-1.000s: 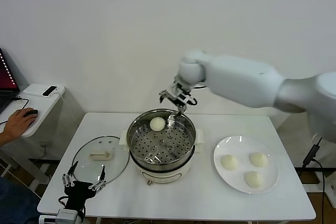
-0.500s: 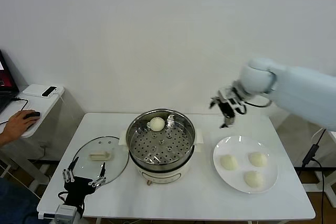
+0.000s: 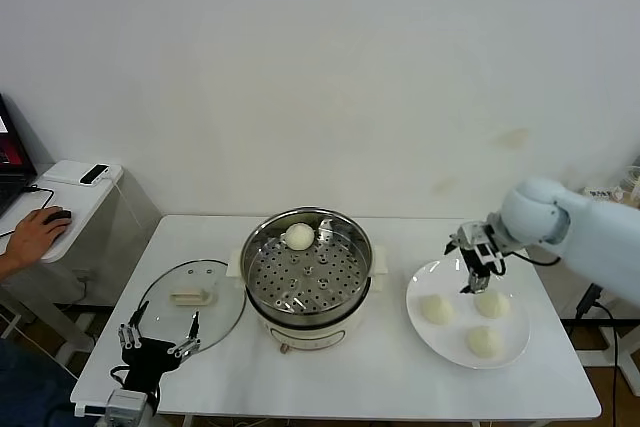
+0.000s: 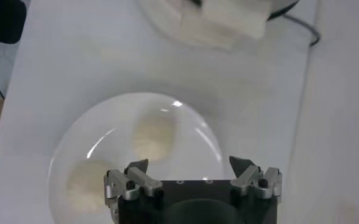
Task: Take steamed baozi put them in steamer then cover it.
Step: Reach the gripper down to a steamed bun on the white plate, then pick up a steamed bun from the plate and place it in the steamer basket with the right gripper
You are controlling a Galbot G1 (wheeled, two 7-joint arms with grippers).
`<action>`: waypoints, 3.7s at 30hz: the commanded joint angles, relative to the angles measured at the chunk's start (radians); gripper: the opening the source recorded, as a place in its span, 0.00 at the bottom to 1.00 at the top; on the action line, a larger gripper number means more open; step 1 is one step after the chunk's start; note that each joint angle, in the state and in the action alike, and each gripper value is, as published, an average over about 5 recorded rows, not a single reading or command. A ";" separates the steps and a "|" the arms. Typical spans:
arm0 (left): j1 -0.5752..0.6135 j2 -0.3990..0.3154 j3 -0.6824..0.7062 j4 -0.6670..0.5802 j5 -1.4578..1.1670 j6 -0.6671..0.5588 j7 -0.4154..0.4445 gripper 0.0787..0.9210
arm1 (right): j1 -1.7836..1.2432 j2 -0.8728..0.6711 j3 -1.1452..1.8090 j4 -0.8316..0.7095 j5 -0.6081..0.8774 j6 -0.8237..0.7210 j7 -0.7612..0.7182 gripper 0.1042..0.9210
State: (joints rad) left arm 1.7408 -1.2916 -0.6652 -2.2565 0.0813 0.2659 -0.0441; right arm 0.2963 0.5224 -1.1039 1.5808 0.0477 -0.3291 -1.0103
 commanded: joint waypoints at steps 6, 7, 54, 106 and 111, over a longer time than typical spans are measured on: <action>0.002 -0.009 -0.008 0.008 0.002 0.001 0.001 0.88 | -0.312 0.052 0.171 -0.085 -0.106 -0.020 0.013 0.88; 0.001 -0.009 -0.009 0.009 0.001 0.001 0.001 0.88 | -0.316 0.059 0.171 -0.093 -0.108 -0.018 0.014 0.88; -0.001 -0.012 -0.012 -0.002 0.001 0.000 0.002 0.88 | -0.014 0.043 0.124 -0.084 -0.006 -0.028 -0.074 0.63; -0.004 -0.015 -0.044 -0.019 -0.009 0.008 0.007 0.88 | 0.054 0.927 -0.065 -0.423 0.452 -0.388 0.211 0.65; -0.005 -0.014 -0.042 -0.019 -0.008 0.008 0.008 0.88 | 0.085 0.895 -0.063 -0.395 0.447 -0.384 0.181 0.72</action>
State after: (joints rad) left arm 1.7354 -1.3055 -0.7066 -2.2758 0.0721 0.2742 -0.0370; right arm 0.3756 1.4033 -1.1659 1.1902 0.4903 -0.7004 -0.8152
